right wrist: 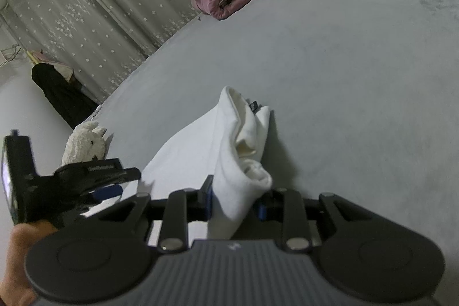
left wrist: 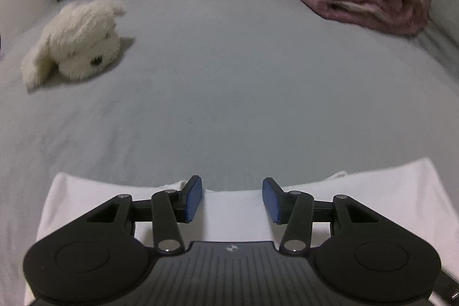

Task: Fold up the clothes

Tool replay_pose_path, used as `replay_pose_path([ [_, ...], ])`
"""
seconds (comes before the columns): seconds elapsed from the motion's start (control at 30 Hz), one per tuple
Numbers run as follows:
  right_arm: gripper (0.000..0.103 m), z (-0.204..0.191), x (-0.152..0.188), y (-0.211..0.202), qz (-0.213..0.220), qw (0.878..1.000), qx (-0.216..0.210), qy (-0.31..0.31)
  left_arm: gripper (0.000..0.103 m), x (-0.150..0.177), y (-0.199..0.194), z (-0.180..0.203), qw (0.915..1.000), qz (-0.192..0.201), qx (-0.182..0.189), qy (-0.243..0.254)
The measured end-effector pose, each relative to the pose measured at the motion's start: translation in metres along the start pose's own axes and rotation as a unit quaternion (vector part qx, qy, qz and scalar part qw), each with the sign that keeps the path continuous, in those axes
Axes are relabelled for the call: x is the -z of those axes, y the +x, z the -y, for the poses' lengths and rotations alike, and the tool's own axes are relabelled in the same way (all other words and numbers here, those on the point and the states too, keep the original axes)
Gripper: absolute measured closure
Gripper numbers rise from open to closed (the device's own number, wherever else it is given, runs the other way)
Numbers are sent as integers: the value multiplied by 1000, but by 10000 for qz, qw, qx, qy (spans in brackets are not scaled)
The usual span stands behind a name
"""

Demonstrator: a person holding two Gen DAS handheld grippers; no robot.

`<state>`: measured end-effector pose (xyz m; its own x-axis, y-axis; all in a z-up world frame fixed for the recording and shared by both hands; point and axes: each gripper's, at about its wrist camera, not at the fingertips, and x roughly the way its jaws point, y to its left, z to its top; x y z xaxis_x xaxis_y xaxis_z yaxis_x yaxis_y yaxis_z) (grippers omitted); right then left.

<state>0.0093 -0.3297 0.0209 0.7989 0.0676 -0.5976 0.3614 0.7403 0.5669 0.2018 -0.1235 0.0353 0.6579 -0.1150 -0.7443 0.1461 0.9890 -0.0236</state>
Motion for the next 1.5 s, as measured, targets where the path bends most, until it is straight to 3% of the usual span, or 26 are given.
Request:
replay_pose_path([
  [0.27, 78, 1, -1, 0, -28, 10000, -15, 56, 56, 22, -18, 8, 9992, 122, -117, 362],
  [0.63, 78, 2, -4, 0, -55, 9999, -27, 132, 56, 87, -76, 18, 9944, 718, -395, 671],
  [0.77, 78, 1, -5, 0, -51, 9999, -28, 133, 56, 116, -97, 23, 9882, 1096, -520, 935],
  [1.2, 78, 1, -4, -1, -59, 9999, -25, 152, 56, 159, -117, 18, 9867, 1194, -393, 1028],
  [1.5, 77, 1, -4, 1, -51, 9999, -10, 151, 56, 164, -119, 12, 9895, 1095, -234, 913],
])
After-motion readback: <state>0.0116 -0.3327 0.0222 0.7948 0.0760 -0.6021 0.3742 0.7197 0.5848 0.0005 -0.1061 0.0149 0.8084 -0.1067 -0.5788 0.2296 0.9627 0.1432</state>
